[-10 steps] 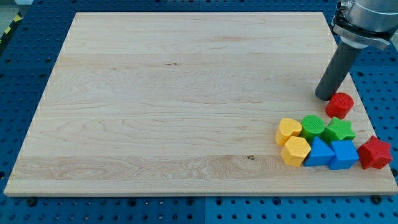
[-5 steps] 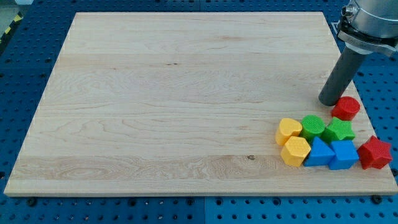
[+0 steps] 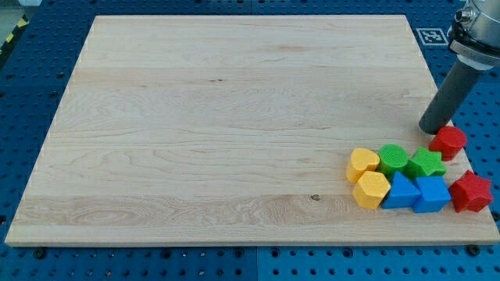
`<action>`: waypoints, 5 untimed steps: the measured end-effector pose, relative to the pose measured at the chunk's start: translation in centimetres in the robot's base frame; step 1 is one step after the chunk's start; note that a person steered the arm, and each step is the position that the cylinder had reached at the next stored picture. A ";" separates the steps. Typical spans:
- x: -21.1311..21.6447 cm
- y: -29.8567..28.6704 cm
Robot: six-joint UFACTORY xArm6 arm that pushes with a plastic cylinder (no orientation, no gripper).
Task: Place the red circle towards the right side of the green star
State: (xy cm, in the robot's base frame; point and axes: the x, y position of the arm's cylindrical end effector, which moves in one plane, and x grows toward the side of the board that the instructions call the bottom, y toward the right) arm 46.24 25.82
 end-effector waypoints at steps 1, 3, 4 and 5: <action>0.4 0.1; 1.6 1.2; 1.7 1.2; 1.7 1.2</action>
State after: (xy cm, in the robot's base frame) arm 47.89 27.01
